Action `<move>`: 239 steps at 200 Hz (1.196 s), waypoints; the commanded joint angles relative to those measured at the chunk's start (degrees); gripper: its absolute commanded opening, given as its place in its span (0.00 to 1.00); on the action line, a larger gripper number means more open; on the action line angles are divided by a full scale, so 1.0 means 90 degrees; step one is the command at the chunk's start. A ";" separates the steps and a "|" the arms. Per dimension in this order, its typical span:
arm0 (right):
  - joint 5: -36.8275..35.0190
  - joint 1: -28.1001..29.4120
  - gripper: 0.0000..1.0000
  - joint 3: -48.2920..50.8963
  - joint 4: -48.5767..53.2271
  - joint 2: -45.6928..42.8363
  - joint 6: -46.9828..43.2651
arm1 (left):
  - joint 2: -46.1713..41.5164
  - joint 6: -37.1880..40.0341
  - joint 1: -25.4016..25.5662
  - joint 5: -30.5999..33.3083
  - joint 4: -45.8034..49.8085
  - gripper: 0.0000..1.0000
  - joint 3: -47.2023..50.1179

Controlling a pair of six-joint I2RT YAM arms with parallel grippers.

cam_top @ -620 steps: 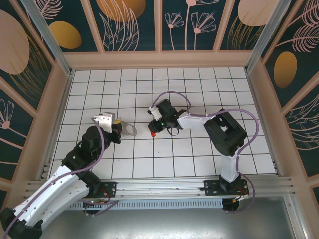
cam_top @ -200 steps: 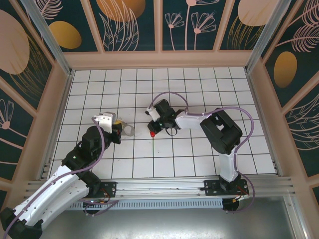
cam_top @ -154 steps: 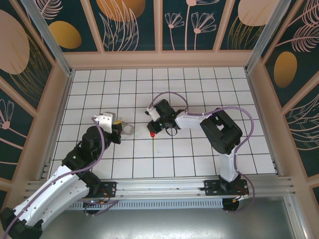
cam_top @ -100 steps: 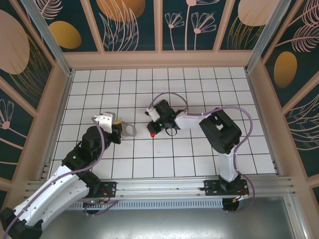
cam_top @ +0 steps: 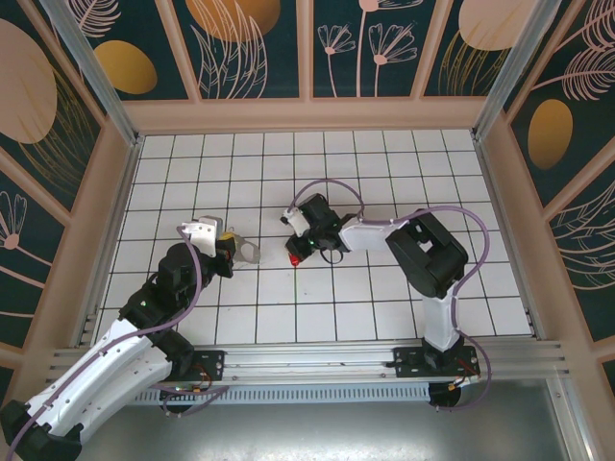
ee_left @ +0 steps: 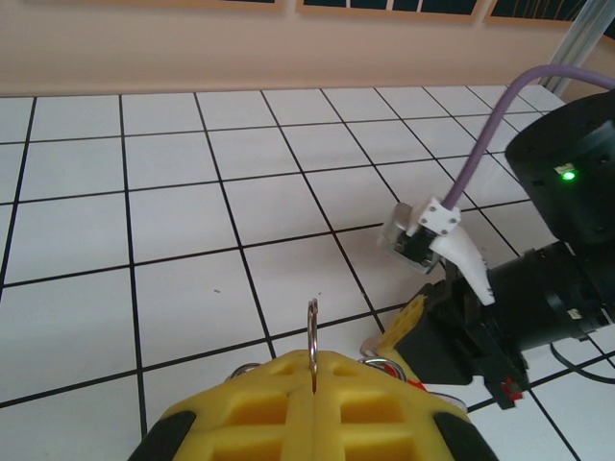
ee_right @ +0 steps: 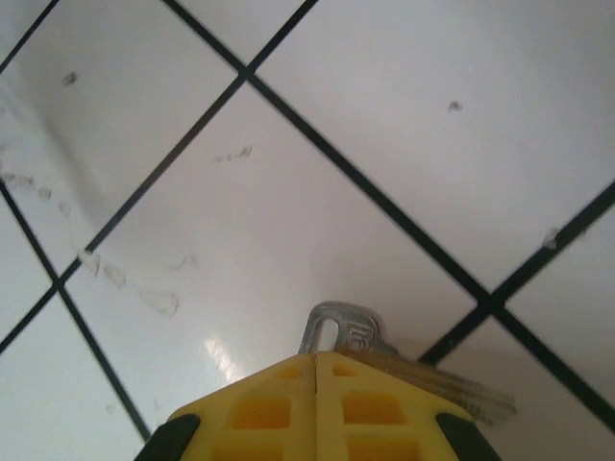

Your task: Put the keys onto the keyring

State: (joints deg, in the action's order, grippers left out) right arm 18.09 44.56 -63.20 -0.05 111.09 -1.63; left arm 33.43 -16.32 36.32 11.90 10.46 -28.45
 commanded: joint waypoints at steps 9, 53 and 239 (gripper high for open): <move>0.0266 -0.0028 0.00 0.0730 -0.0555 -0.1090 -0.0563 | -0.0005 0.0165 -0.0026 -0.0206 -0.0325 0.00 -0.0030; 0.0491 -0.0134 0.00 0.1223 -0.0377 -0.2097 -0.0827 | 0.0148 0.0362 -0.0038 -0.0512 -0.0353 0.00 -0.0247; -0.0211 -0.0175 0.13 0.1162 -0.0078 -0.0951 0.0014 | 0.0379 0.0448 -0.0030 -0.0531 -0.0376 0.00 -0.0257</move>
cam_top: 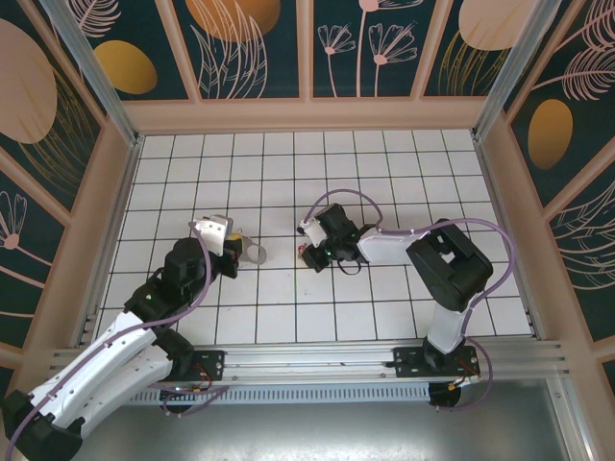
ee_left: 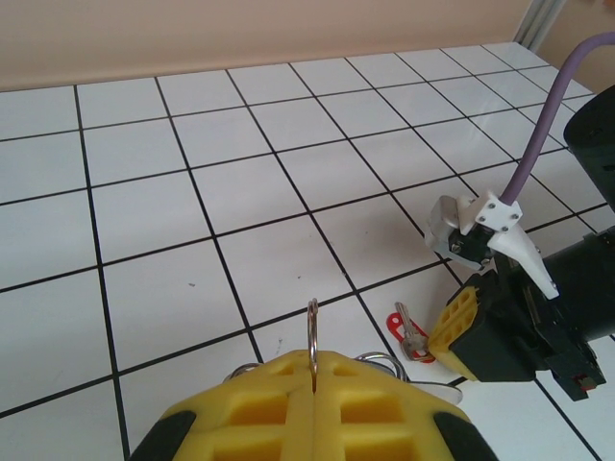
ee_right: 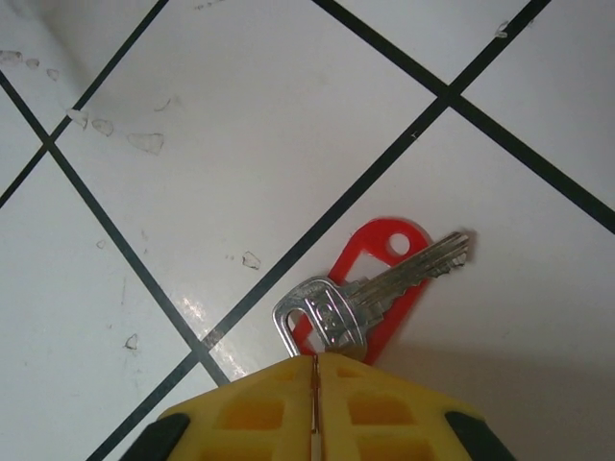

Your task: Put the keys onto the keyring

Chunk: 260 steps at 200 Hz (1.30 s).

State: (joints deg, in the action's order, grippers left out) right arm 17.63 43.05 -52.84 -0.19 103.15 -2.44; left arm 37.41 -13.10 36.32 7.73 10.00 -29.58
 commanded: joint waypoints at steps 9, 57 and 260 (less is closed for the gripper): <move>-0.0181 -0.0007 0.16 0.0063 -0.0078 -0.0164 0.0122 | -0.0047 0.0089 -0.0031 -0.0067 -0.0337 0.00 -0.0128; -0.0223 -0.0037 0.24 0.0200 -0.0024 -0.0424 0.0191 | -0.0026 0.0089 -0.0029 -0.0117 -0.0384 0.00 -0.0105; 0.0565 -0.0066 0.21 0.1590 -0.2253 -0.0632 -0.0212 | -0.0095 0.0086 -0.0032 -0.0136 -0.0378 0.00 -0.0102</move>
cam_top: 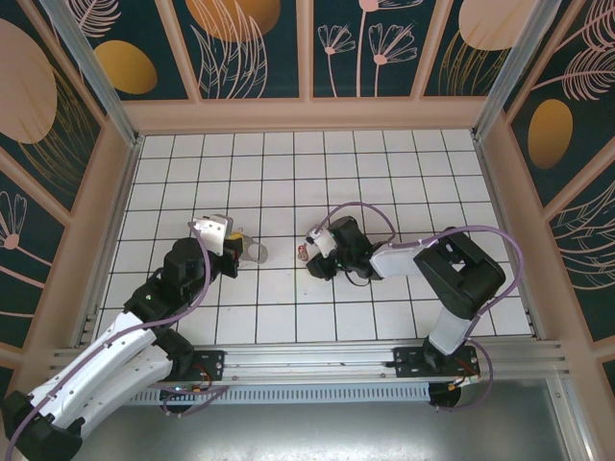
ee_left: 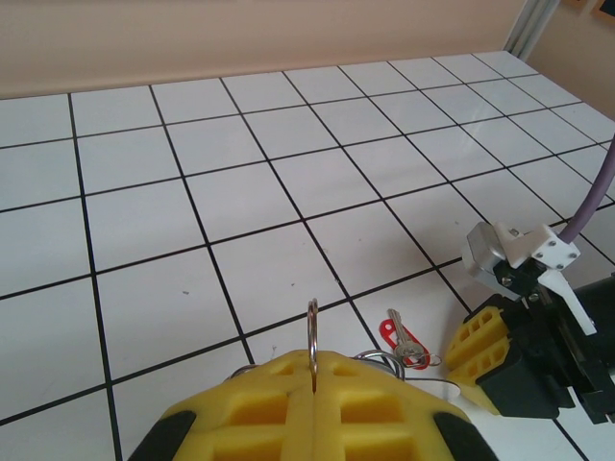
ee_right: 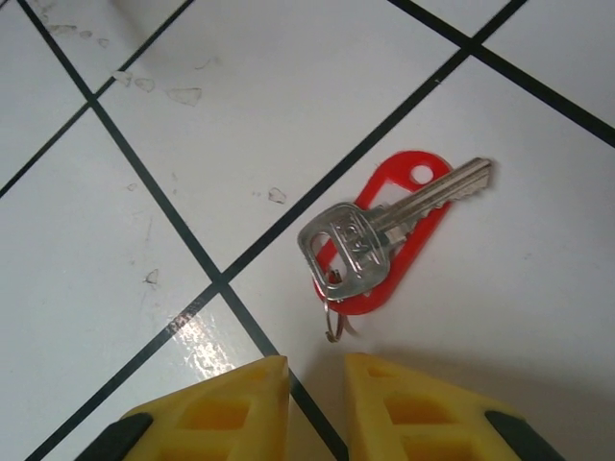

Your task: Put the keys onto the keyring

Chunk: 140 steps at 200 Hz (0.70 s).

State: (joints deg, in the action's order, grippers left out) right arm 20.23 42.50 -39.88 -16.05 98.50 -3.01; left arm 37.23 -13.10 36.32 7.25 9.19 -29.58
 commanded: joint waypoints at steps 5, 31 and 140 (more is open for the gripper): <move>0.0297 -0.0006 0.21 0.0175 -0.0540 -0.0114 -0.0144 | -0.0089 0.0082 -0.0031 -0.0082 -0.0284 0.00 -0.0102; 0.0330 -0.0015 0.17 0.0246 -0.0694 -0.0074 -0.0151 | -0.0091 0.0082 -0.0031 -0.0082 -0.0274 0.00 -0.0102; 0.0399 -0.0054 0.11 0.0173 -0.0827 0.0138 -0.0222 | -0.0094 0.0082 -0.0024 -0.0070 -0.0279 0.00 -0.0102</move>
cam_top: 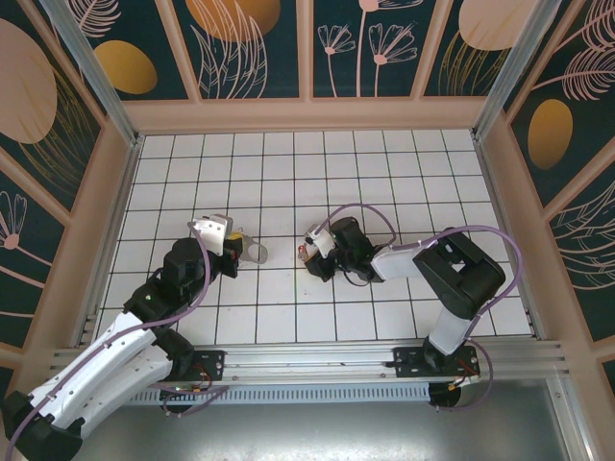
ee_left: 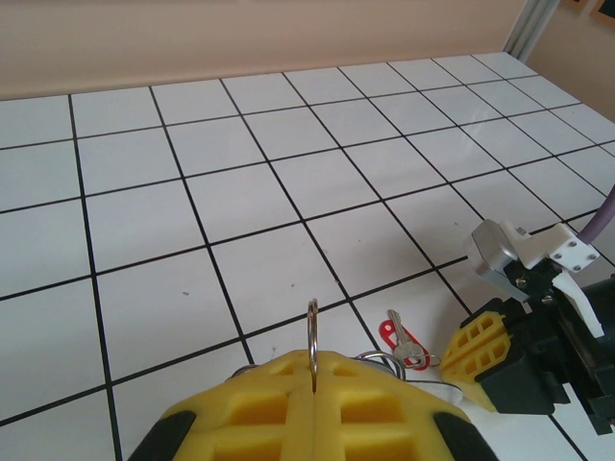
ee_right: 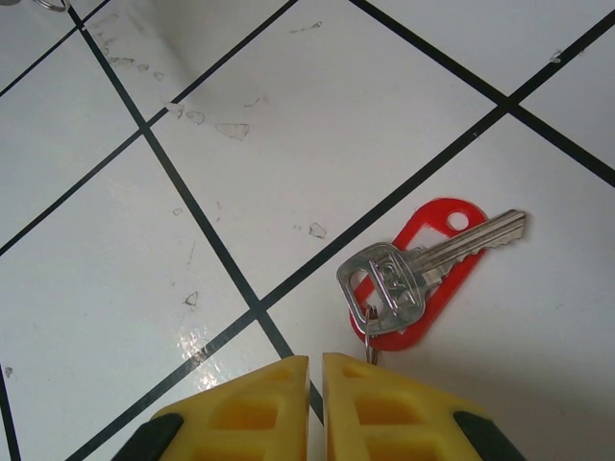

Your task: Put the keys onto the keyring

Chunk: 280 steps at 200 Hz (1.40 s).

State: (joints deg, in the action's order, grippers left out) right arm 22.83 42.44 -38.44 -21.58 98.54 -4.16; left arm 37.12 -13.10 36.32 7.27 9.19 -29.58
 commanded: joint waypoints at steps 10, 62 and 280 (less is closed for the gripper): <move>0.0110 -0.0047 0.11 0.0013 -0.0237 0.0146 -0.0101 | -0.0084 0.0084 -0.0029 -0.0078 -0.0278 0.00 -0.0102; 0.0166 -0.0096 0.04 -0.0011 -0.0296 0.0271 -0.0135 | -0.0120 0.0086 -0.0032 -0.0065 -0.0276 0.00 -0.0102; 0.0516 -0.0553 0.60 0.1360 -0.2382 -0.0331 -0.0192 | -0.0150 0.0078 -0.0029 -0.0123 -0.0386 0.00 -0.0053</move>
State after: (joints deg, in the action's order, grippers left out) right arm 26.06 38.59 -28.84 -33.74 95.59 -5.50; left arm 36.58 -13.10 36.32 7.20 9.15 -29.58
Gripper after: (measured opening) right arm 0.595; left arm 0.037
